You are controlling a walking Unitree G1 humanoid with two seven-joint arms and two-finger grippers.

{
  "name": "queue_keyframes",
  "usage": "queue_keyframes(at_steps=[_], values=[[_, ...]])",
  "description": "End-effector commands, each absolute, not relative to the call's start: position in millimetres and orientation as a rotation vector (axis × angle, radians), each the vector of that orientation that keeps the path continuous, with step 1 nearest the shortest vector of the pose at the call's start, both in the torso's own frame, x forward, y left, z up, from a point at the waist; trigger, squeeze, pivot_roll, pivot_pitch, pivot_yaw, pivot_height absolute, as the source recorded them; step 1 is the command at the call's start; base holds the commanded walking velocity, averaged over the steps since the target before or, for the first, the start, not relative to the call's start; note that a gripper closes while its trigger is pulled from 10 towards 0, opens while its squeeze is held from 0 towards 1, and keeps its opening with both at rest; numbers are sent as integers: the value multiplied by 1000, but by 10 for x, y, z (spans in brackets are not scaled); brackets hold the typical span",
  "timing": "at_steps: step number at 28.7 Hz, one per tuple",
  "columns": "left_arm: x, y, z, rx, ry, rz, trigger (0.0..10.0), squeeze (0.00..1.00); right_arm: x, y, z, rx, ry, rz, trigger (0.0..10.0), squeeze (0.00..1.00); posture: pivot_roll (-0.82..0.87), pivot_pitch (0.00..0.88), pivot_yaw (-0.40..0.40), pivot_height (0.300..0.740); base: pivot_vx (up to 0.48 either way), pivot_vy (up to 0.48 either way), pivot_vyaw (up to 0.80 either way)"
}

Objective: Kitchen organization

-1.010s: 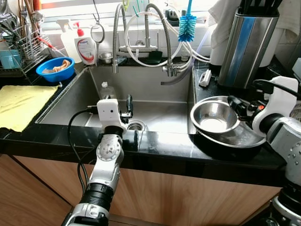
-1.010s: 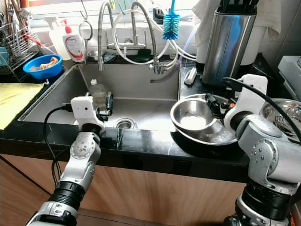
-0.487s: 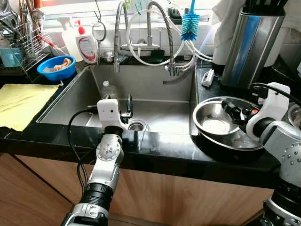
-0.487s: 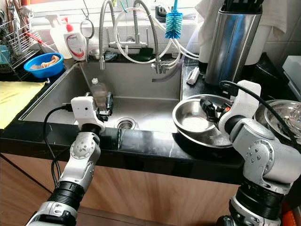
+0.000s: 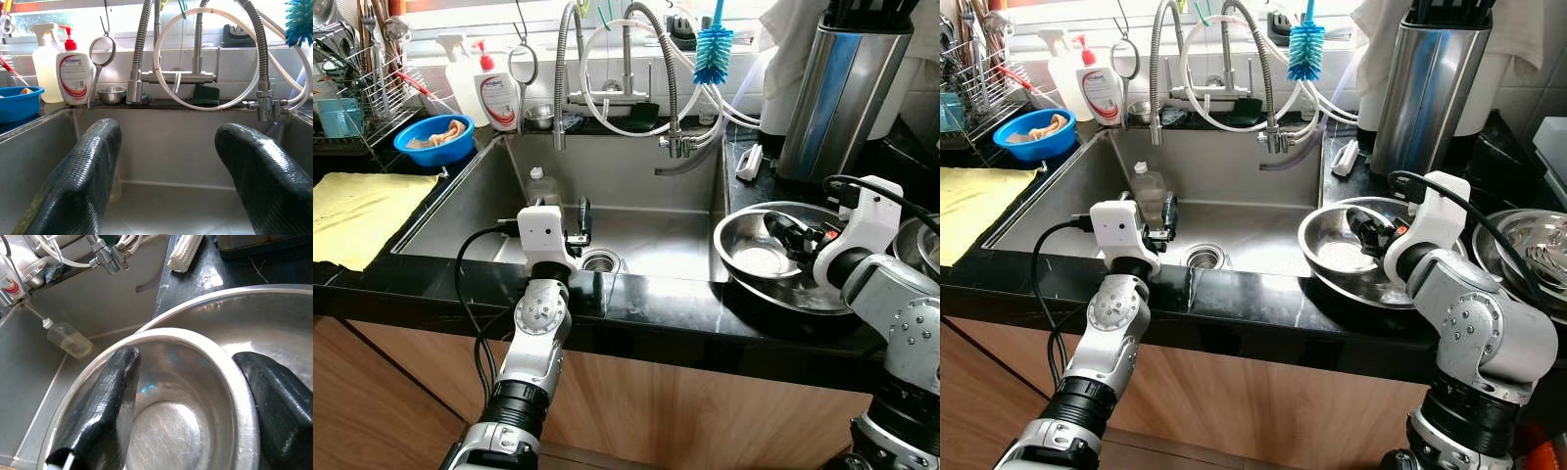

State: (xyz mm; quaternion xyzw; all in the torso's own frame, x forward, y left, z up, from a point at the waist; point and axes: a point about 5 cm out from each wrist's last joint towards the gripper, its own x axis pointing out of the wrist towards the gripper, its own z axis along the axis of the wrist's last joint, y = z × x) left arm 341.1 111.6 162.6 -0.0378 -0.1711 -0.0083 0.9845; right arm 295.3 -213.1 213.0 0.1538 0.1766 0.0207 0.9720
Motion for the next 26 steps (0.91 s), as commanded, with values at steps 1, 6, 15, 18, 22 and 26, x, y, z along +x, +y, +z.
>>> queue_keyframes(at_steps=[1,6,15,18,22,26], values=[[3421,1148,1625,-48,-338,-13,10000,0,2973,-2093,2146,321,352,55,0,0,-291,0,90,740,0,0,0],[3428,1134,1637,-54,-340,-17,10000,0,2987,-2082,2168,320,341,60,0,0,-294,0,92,740,0,0,0],[3435,1126,1652,-60,-343,-19,10000,0,2995,-2130,2234,306,319,51,0,0,-291,0,94,740,0,0,0],[3437,1124,1657,-61,-345,-19,10000,0,2997,-2180,2294,277,297,31,0,0,-295,0,98,740,0,0,0],[3436,1105,1666,-65,-349,-24,10000,0,2995,-2220,2319,278,280,21,0,0,-291,0,98,740,0,0,0],[3438,1104,1663,-65,-347,-25,10000,0,3007,-2194,2368,315,249,45,0,0,-294,0,100,740,0,0,0]])
